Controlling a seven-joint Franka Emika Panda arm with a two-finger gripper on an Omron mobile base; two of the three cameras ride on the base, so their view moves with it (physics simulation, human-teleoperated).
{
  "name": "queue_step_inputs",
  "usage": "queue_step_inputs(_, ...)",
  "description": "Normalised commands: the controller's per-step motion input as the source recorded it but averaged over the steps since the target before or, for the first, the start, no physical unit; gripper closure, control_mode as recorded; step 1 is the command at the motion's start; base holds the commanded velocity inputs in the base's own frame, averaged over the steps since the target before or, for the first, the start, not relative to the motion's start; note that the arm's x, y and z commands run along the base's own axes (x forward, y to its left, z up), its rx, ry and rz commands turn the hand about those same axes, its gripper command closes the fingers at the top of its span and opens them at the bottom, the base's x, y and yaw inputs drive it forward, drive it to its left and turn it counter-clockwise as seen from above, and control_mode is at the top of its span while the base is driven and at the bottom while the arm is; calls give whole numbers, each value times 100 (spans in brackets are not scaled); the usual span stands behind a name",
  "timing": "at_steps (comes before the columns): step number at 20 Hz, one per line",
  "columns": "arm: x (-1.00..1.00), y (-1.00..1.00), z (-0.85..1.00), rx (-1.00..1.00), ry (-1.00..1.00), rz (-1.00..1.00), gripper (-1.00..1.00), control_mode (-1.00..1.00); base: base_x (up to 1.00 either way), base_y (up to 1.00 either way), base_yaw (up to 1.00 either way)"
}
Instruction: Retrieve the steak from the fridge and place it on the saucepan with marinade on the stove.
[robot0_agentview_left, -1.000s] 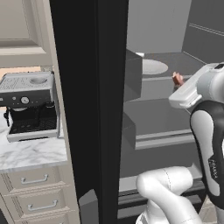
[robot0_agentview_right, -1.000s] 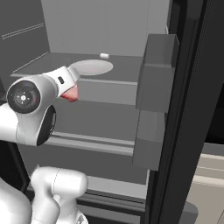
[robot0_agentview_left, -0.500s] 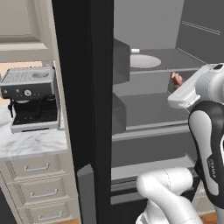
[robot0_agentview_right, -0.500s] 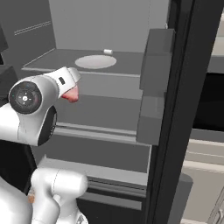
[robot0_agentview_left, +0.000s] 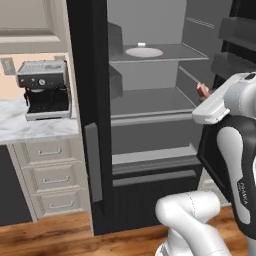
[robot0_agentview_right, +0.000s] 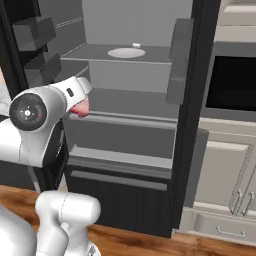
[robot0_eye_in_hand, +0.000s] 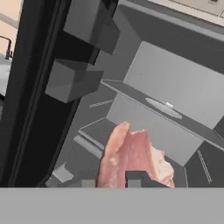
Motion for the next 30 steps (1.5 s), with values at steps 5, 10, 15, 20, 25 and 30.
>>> queue_step_inputs(5,0,0,0,0,0,0,100,100,-78,2,4)
queue_step_inputs(10,0,0,0,0,0,0,100,100,-48,41,6)
queue_step_inputs(15,0,0,0,0,0,0,100,100,-18,65,12)
queue_step_inputs(20,0,0,0,0,0,0,100,100,-2,68,25)
queue_step_inputs(25,0,0,0,0,0,0,100,100,0,52,38)
queue_step_inputs(30,0,0,0,0,0,0,100,100,0,62,41)
